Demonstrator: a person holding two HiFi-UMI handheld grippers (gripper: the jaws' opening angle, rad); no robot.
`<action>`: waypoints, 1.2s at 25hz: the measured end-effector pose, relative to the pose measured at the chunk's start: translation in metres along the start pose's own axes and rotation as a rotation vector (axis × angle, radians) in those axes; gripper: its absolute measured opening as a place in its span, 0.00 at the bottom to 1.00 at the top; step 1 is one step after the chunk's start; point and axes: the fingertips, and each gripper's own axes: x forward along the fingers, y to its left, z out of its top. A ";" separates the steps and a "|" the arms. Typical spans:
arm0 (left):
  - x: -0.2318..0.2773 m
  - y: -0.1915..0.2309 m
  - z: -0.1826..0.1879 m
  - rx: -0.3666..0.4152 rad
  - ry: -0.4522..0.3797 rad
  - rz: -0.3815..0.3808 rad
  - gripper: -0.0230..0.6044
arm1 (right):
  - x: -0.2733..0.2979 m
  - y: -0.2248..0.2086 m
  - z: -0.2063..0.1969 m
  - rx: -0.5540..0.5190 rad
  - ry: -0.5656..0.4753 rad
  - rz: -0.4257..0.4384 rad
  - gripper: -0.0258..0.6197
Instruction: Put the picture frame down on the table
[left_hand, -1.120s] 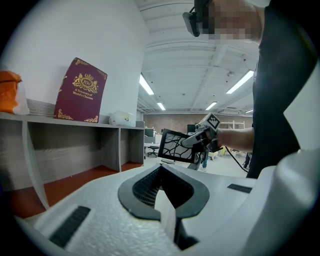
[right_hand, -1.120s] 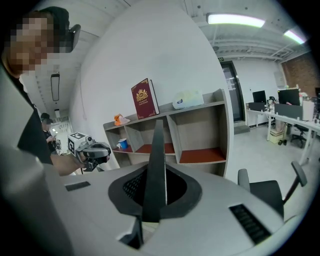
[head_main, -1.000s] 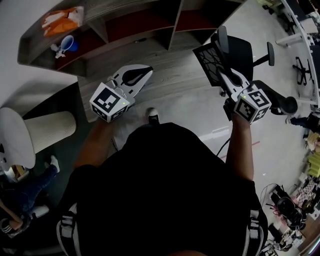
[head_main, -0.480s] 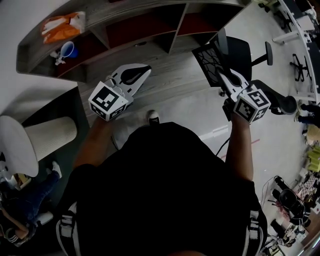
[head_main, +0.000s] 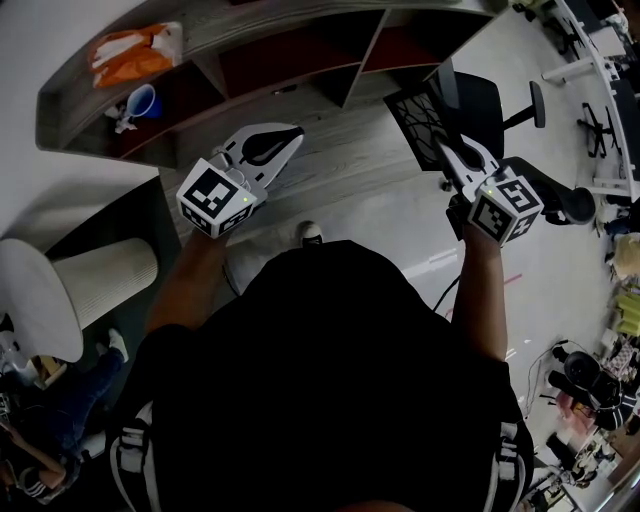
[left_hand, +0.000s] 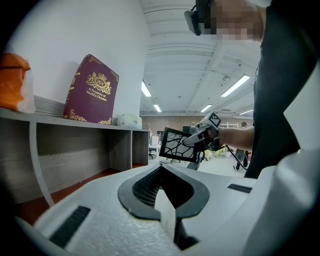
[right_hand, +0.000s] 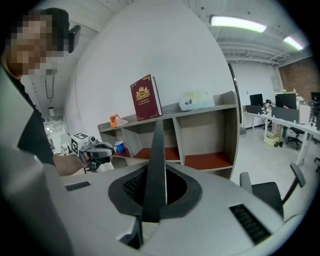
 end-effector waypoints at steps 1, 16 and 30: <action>-0.002 0.002 -0.001 0.002 0.000 0.000 0.06 | 0.001 0.002 0.000 -0.001 -0.002 -0.002 0.07; 0.016 -0.007 0.000 0.031 0.014 -0.064 0.06 | -0.016 -0.003 -0.018 0.014 -0.007 -0.053 0.07; 0.052 -0.014 0.006 0.048 0.036 -0.045 0.06 | -0.027 -0.042 -0.030 0.042 -0.025 -0.039 0.07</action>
